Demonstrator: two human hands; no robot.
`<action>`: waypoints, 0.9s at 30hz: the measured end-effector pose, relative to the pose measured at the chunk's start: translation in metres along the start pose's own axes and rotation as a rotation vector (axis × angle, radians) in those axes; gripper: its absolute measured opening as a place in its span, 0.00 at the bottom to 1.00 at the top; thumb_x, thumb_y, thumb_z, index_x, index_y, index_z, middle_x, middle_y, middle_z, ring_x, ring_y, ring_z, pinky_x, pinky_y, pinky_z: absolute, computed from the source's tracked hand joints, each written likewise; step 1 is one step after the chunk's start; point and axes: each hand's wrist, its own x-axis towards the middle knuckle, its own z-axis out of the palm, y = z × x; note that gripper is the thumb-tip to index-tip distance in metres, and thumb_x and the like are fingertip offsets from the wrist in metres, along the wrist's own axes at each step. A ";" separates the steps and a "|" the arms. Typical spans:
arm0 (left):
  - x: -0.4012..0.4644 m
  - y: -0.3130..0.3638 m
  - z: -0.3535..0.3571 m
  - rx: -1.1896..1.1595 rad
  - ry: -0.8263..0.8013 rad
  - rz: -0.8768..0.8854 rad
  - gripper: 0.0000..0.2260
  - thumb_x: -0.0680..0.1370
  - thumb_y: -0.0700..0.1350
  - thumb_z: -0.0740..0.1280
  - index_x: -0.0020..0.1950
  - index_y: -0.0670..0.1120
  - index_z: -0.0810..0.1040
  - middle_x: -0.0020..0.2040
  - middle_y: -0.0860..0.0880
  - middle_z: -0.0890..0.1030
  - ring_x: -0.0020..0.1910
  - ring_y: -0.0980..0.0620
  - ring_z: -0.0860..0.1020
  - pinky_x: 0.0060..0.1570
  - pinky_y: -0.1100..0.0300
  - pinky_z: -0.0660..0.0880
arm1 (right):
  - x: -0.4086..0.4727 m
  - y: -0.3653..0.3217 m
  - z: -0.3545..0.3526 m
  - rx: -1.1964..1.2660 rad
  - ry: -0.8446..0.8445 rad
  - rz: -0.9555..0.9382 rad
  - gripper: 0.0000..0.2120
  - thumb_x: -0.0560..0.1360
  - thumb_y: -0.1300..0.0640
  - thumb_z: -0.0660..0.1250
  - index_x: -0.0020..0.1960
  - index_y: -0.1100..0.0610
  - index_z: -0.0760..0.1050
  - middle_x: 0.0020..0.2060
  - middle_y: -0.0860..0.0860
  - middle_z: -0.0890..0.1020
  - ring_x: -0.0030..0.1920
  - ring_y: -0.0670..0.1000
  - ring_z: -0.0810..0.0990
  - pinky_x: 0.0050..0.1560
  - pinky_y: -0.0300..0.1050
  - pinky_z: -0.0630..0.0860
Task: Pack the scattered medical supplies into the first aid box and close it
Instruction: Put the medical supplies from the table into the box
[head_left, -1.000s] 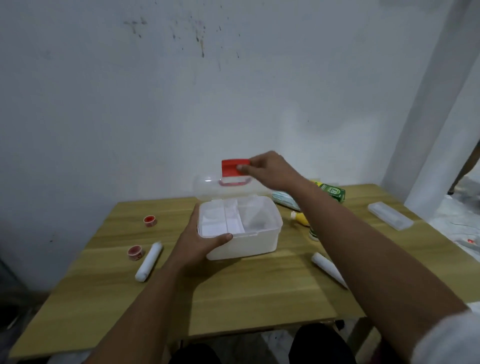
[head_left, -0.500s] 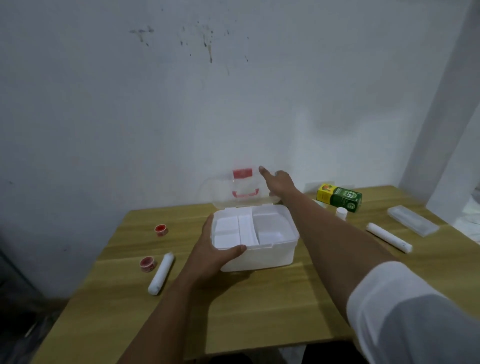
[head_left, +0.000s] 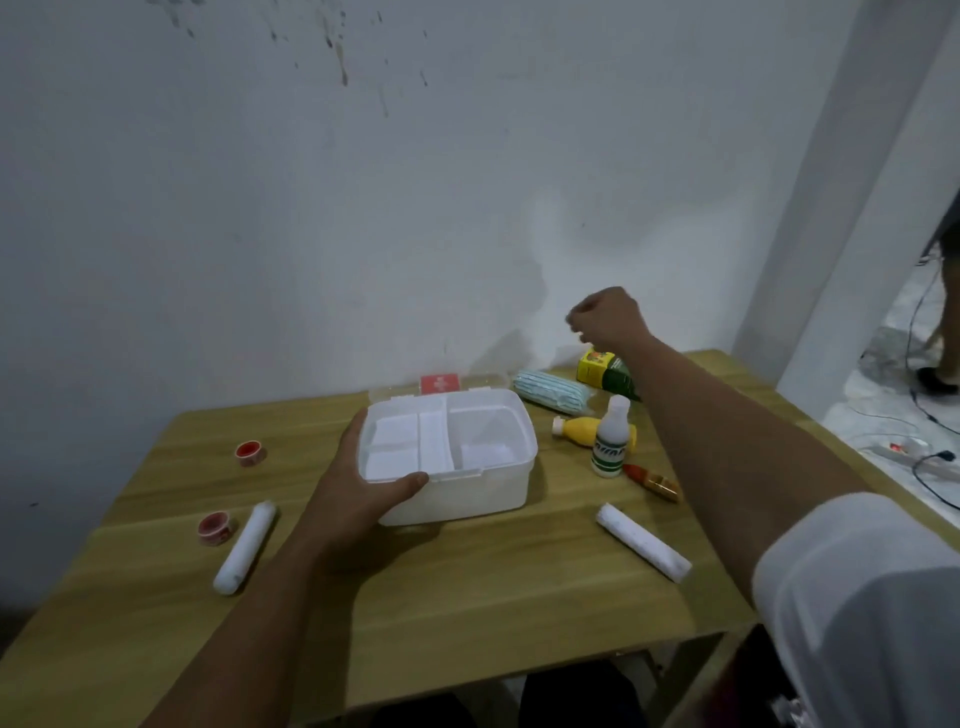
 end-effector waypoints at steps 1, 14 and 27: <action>0.001 0.001 0.000 0.005 -0.001 -0.005 0.51 0.65 0.62 0.82 0.81 0.62 0.57 0.72 0.62 0.69 0.69 0.54 0.70 0.61 0.54 0.73 | 0.005 0.015 -0.008 -0.131 0.020 -0.019 0.11 0.75 0.56 0.72 0.54 0.60 0.86 0.52 0.59 0.87 0.53 0.59 0.85 0.55 0.51 0.82; 0.005 0.000 0.002 0.002 -0.020 -0.001 0.48 0.65 0.63 0.81 0.79 0.67 0.59 0.67 0.73 0.71 0.65 0.66 0.72 0.57 0.59 0.75 | 0.018 0.134 -0.012 -0.719 -0.157 -0.021 0.19 0.73 0.54 0.73 0.62 0.57 0.78 0.53 0.56 0.84 0.48 0.56 0.80 0.47 0.47 0.78; -0.003 0.009 -0.001 -0.010 -0.053 -0.022 0.58 0.57 0.73 0.79 0.81 0.64 0.57 0.72 0.64 0.71 0.67 0.59 0.73 0.57 0.58 0.76 | -0.051 -0.042 -0.075 -0.430 -0.333 -0.304 0.27 0.70 0.59 0.79 0.68 0.58 0.80 0.60 0.54 0.83 0.51 0.56 0.82 0.47 0.49 0.80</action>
